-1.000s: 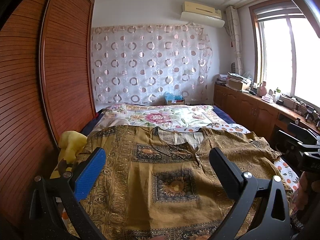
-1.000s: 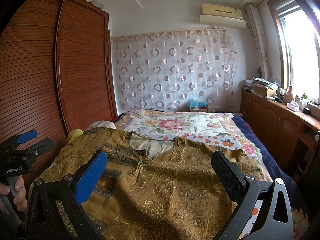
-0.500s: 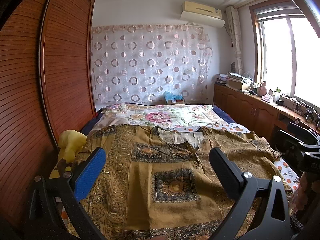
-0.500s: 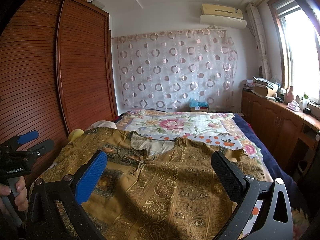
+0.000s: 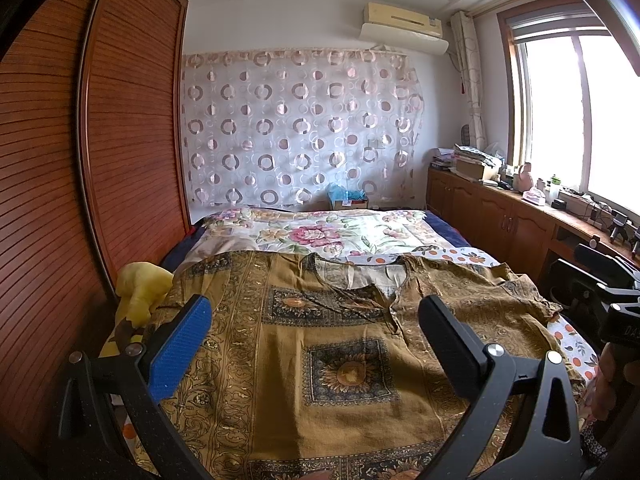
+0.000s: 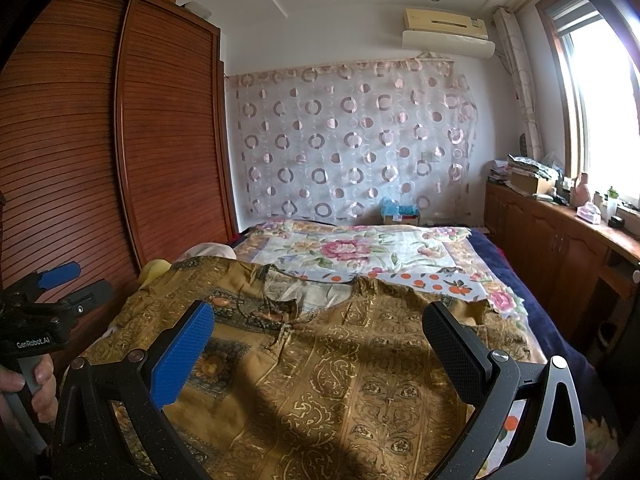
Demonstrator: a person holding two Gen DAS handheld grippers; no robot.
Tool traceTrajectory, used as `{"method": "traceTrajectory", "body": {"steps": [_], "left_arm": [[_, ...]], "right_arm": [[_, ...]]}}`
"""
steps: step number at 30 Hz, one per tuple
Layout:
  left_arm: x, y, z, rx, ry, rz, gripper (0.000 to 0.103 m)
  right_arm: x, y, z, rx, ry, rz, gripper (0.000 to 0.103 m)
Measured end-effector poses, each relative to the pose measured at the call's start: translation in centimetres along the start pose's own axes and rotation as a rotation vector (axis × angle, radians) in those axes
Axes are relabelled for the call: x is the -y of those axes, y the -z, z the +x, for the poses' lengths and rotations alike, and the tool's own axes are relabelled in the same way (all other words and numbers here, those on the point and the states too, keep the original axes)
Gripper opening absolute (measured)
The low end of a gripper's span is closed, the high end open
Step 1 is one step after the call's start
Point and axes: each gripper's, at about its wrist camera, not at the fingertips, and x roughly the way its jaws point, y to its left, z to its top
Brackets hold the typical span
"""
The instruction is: Fold small clothes
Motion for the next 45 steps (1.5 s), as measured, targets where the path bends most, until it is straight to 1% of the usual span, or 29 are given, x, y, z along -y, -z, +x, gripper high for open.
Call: {"method": "traceTrajectory", "body": {"steps": [12, 15, 19, 23, 28, 31, 34, 38, 41, 45], "left_arm": [[0.2, 0.1, 0.1, -0.003, 0.001, 0.001, 0.103], [0.0, 0.7, 0.6, -0.013, 0.009, 0.002, 0.103], [-0.6, 1.4, 1.9, -0.041, 0.007, 0.009, 0.103], [-2.0, 1.8, 2.9, -0.065, -0.002, 0.007, 0.103], [-4.1, 2.2, 4.0, -0.092, -0.029, 0.007, 0.103], [-5.4, 2.5, 4.8, -0.108, -0.051, 0.023, 0.103], [-6.9, 3.0, 5.7, -0.139, -0.067, 0.031, 0.103], [-8.9, 3.8, 6.8, -0.188, -0.068, 0.022, 0.103], [-10.5, 4.7, 7.5, -0.228, -0.076, 0.024, 0.103], [-12.8, 5.4, 8.5, -0.283, -0.083, -0.006, 0.103]], "right_arm": [[0.0, 0.0, 0.4, -0.004, -0.012, 0.001, 0.103], [0.1, 0.4, 1.0, -0.02, -0.034, 0.004, 0.103], [0.3, 0.9, 2.9, -0.067, -0.056, 0.008, 0.103], [0.4, 0.8, 3.7, -0.087, -0.063, 0.006, 0.103], [0.1, 0.4, 4.3, -0.106, -0.075, -0.017, 0.103], [-0.2, 0.2, 4.7, -0.109, -0.084, -0.041, 0.103], [-0.3, 0.1, 5.4, -0.115, -0.088, -0.059, 0.103], [-0.5, 0.2, 6.5, -0.132, -0.096, -0.075, 0.103], [-0.6, 0.6, 7.2, -0.168, -0.11, -0.09, 0.103], [-0.7, 0.9, 7.9, -0.212, -0.119, -0.114, 0.103]]}}
